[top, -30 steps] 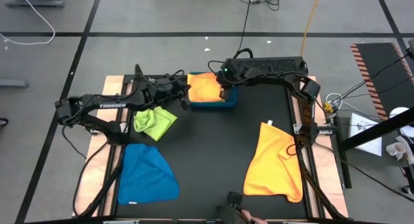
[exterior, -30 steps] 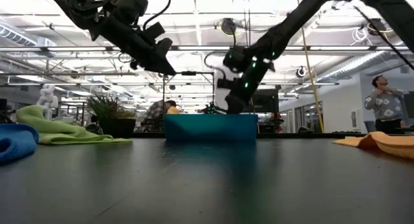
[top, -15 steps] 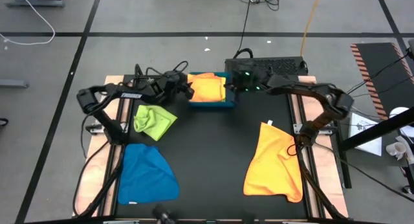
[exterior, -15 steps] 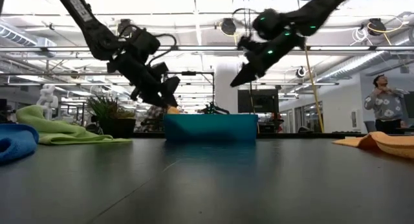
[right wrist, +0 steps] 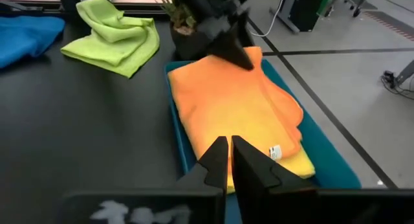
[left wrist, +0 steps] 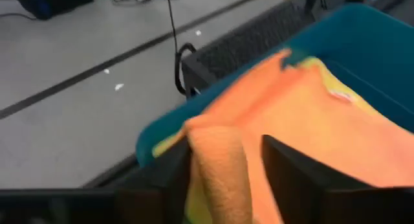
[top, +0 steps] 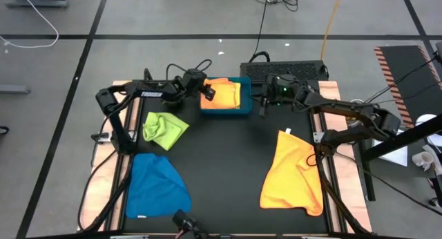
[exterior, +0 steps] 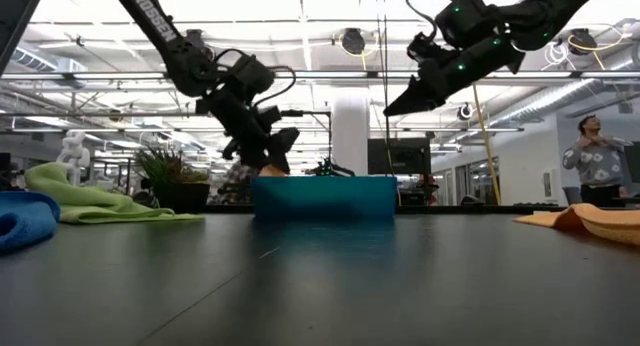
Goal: Fold microfiber towels
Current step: Put the folded orange microfiber cloth into the blue bin
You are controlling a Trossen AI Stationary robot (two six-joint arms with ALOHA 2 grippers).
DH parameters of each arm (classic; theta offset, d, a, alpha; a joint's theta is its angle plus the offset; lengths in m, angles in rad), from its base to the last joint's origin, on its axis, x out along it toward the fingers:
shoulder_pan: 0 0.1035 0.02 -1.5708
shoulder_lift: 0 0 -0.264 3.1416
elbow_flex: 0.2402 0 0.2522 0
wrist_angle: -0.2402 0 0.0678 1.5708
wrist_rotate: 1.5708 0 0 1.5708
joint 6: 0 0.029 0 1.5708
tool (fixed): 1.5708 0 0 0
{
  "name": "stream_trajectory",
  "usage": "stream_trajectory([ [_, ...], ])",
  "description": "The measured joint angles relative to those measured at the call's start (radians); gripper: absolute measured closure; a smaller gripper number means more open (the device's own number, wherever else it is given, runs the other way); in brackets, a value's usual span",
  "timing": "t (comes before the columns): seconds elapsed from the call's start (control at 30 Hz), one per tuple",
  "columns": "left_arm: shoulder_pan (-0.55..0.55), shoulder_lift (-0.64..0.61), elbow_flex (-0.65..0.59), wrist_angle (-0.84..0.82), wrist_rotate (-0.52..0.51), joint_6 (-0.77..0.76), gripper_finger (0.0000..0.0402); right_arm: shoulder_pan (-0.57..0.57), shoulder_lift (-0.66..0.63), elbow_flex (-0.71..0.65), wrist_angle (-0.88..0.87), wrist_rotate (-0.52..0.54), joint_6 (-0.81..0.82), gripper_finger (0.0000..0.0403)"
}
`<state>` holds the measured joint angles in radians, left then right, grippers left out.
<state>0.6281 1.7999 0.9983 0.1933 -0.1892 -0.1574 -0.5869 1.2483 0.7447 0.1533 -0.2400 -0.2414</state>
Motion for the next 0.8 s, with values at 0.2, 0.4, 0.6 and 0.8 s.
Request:
stream_trajectory([
  [0.2,-0.022,-0.019,0.042,-0.033,0.042,0.051,0.0386,0.000,-0.018,-0.020,-0.004,0.001,0.010,0.0390],
  [0.4,-0.057,-0.019,0.099,-0.070,0.084,0.092,0.0396,0.001,-0.018,-0.020,-0.006,0.000,0.024,0.0390],
  [0.6,-0.152,-0.084,0.204,-0.132,0.108,0.231,0.0398,0.002,-0.018,-0.020,0.009,0.000,0.019,0.0390],
  [0.8,-0.294,-0.211,0.308,-0.244,0.091,0.364,0.0399,0.002,-0.052,-0.020,0.020,0.001,0.021,0.0390],
])
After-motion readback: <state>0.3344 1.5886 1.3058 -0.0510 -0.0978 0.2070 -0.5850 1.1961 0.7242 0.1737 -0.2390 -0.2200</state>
